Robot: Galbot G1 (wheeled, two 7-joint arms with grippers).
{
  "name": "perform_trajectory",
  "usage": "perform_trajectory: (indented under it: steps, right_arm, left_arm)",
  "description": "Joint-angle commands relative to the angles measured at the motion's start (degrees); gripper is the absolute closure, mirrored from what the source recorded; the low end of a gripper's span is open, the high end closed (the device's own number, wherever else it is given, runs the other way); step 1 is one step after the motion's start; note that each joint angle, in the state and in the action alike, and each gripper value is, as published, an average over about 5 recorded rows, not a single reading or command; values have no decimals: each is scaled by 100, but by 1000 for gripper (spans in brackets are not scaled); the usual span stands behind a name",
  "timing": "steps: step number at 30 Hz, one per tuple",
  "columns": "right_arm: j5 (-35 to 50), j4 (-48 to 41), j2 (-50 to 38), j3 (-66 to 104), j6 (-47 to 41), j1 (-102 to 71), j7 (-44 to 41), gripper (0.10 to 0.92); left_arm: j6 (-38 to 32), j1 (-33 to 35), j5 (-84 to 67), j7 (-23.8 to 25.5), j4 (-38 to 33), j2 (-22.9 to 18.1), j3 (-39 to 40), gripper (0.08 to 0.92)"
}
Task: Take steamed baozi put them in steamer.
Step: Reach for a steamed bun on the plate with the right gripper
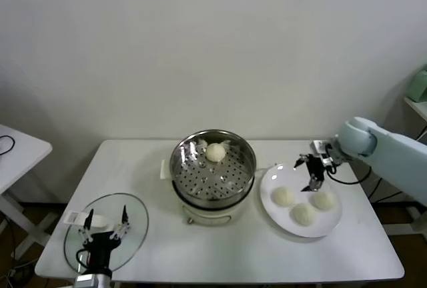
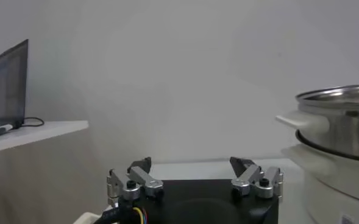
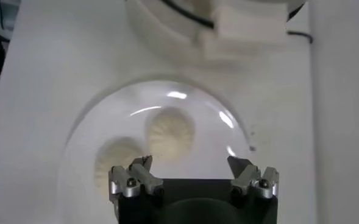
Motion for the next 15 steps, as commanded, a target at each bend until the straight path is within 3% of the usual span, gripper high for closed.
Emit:
perform_trajectory:
  steps: [1,15]
  right_arm:
    - [-27,-314,259,279,-210,-684,93,203]
    - [24,-945,1025,162,-188,-592,176,203]
  left_arm:
    - [1,-7,-16,-59,5,6,-9,177]
    - [-8,15,-55,-50,65,15,-91,177]
